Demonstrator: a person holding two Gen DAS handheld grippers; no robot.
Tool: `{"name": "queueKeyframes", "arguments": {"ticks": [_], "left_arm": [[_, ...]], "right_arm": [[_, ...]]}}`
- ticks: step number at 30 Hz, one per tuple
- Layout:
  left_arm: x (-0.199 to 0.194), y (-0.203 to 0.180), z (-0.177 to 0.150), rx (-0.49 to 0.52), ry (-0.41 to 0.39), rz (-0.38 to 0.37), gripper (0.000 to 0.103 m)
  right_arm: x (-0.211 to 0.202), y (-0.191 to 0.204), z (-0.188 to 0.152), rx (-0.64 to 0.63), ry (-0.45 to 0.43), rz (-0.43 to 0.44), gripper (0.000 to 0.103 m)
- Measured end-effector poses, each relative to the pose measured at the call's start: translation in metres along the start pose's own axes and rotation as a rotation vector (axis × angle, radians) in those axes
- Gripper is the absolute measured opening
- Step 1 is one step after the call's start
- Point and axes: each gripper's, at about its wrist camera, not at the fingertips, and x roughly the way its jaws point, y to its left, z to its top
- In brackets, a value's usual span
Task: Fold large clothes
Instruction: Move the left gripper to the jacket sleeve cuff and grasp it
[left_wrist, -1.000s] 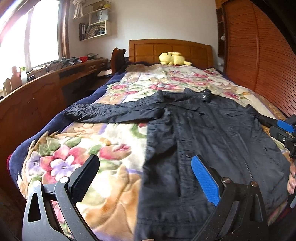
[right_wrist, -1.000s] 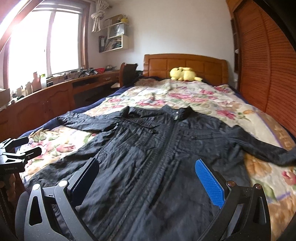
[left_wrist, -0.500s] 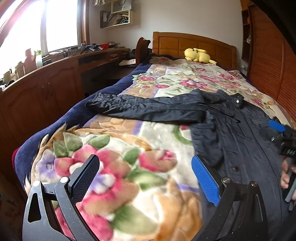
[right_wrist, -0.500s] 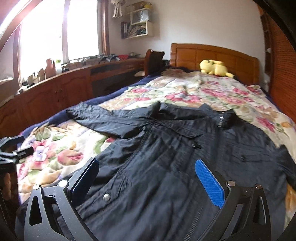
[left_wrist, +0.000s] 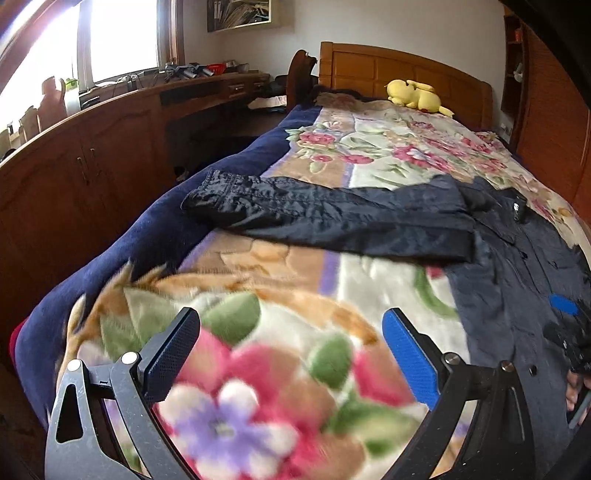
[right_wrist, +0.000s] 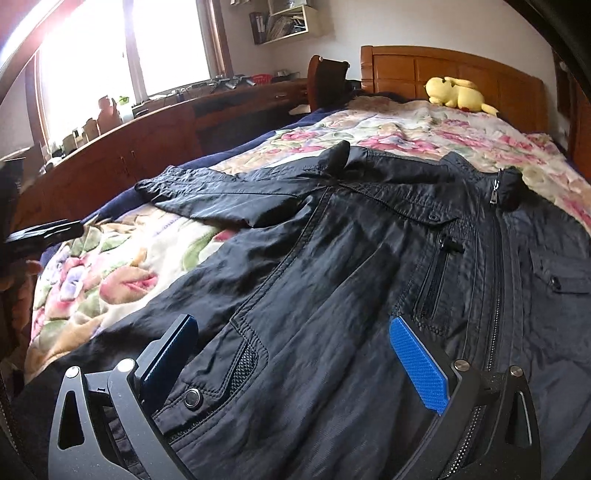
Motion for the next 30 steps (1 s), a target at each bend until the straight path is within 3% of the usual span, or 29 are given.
{"name": "queueKeyframes", "arguments": {"ticks": [5, 11, 16, 21, 30], "left_arm": [[0.026, 0.021, 0.024, -0.055, -0.008, -0.014, 0.091], [0.058, 0.041, 0.053, -0.111, -0.023, -0.006, 0.078], [0.093, 0.059, 0.071, -0.163, 0.009, 0.010, 0.064], [0.128, 0.076, 0.073, -0.189, 0.049, 0.067, 0.060], [0.152, 0.108, 0.084, -0.287, 0.053, 0.082, 0.060]], "right_arm": [[0.005, -0.018, 0.001, 0.068, 0.016, 0.029, 0.103], [0.014, -0.013, 0.003, 0.063, 0.037, 0.023, 0.103], [0.015, -0.006, 0.007, 0.059, 0.033, 0.019, 0.103], [0.015, -0.007, 0.006, 0.059, 0.031, 0.020, 0.103], [0.016, -0.007, 0.006, 0.054, 0.031, 0.023, 0.103]]}}
